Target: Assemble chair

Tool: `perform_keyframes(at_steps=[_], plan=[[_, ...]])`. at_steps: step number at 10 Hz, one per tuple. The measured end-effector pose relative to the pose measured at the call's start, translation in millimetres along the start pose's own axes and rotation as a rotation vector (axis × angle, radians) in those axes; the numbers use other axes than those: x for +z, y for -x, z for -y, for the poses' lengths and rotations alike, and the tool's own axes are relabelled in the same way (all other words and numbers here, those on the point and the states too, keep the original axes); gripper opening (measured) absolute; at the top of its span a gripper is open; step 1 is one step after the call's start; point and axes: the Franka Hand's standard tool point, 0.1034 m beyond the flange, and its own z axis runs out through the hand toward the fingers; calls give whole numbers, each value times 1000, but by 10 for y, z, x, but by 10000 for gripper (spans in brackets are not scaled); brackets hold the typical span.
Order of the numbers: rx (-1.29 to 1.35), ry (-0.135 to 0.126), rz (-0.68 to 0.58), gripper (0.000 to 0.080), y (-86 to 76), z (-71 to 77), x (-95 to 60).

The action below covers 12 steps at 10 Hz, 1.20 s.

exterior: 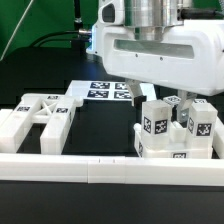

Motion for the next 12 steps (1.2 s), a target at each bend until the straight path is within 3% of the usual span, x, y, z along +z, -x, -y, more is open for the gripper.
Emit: perform_keyframes(at_steps=[10, 12], plan=[[-709, 9, -8, 649, -33, -19, -5], [-924, 21, -9, 649, -49, -34, -7]])
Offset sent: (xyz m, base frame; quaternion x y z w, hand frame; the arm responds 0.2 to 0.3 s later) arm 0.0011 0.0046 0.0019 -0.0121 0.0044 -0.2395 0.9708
